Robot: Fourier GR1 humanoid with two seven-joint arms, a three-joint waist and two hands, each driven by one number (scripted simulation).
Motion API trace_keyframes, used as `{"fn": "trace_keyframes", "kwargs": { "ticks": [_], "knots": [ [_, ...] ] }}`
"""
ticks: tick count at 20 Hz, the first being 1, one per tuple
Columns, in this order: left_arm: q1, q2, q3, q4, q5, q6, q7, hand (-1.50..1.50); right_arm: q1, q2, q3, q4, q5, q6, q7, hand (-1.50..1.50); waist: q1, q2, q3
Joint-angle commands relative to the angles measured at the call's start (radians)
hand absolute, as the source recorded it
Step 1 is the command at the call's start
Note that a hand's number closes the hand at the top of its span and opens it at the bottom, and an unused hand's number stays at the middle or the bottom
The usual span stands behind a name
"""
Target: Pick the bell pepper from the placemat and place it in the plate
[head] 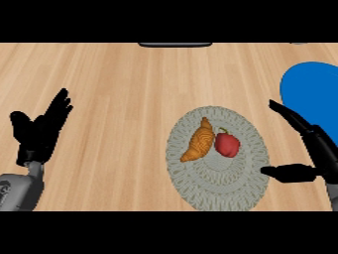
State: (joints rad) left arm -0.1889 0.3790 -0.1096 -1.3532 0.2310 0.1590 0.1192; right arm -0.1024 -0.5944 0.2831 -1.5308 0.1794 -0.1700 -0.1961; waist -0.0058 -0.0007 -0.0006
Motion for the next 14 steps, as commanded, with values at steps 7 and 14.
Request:
{"fn": "trace_keyframes", "kwargs": {
  "ticks": [7, 14],
  "knots": [
    [-0.013, -0.03, 0.012, -0.033, -0.039, 0.0, 0.047, 0.0, -0.05, -0.019, 0.085, -0.196, 0.168, 0.166, 0.393, -1.5, 0.004, -0.002, 0.0],
    [0.023, -0.012, 0.058, -0.043, -0.028, -0.047, 0.035, 0.0, -0.127, 0.023, 0.152, -0.13, 0.313, 0.265, 0.523, -1.5, 0.011, 0.0, 0.0]
  ]
}}
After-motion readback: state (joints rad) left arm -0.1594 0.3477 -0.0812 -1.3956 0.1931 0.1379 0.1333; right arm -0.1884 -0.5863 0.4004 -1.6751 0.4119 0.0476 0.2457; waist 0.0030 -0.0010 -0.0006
